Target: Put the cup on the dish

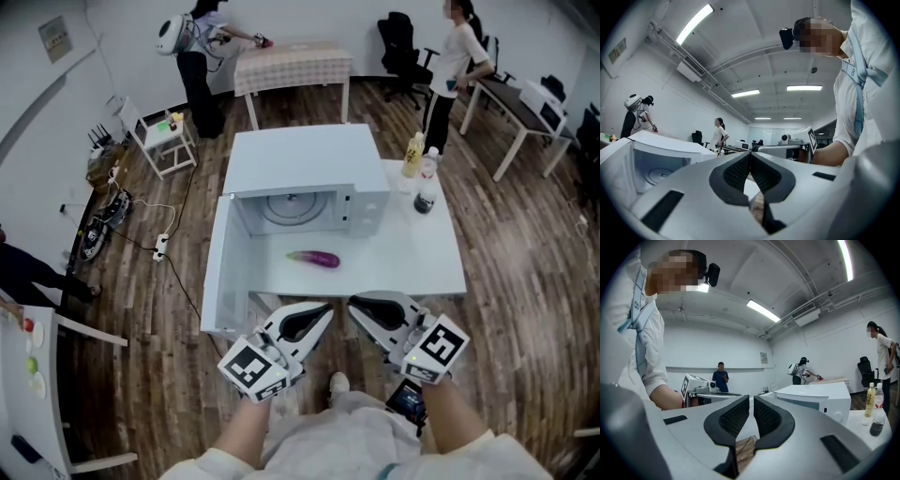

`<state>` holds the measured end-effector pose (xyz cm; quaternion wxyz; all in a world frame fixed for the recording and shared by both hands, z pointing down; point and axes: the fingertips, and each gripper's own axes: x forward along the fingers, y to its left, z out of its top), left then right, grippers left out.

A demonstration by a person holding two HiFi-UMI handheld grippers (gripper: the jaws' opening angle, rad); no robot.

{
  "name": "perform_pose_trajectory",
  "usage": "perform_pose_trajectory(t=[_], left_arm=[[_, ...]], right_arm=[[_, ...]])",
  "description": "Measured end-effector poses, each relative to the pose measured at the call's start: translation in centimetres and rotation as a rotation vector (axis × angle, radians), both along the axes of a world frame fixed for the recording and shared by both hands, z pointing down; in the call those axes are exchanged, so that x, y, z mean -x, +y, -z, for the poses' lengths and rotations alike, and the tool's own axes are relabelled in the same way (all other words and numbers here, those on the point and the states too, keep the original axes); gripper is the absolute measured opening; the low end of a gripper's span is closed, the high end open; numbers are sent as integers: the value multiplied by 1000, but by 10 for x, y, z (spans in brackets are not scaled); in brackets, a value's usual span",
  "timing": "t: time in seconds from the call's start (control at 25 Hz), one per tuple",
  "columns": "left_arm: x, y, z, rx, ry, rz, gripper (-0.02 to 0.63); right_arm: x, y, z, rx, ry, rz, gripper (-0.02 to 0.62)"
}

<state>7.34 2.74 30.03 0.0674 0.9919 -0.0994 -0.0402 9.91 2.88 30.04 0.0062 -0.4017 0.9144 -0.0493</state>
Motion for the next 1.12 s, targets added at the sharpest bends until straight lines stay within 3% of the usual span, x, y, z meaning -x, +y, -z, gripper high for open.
perform_pose_trajectory(t=[0.44, 1.12], left_arm=[[-24, -44, -20, 12, -6, 95, 2], [-19, -115, -81, 21, 12, 210, 2]], right_arm=[[-24, -43, -21, 32, -2, 85, 35], [-34, -108, -92, 2, -33, 41, 38]])
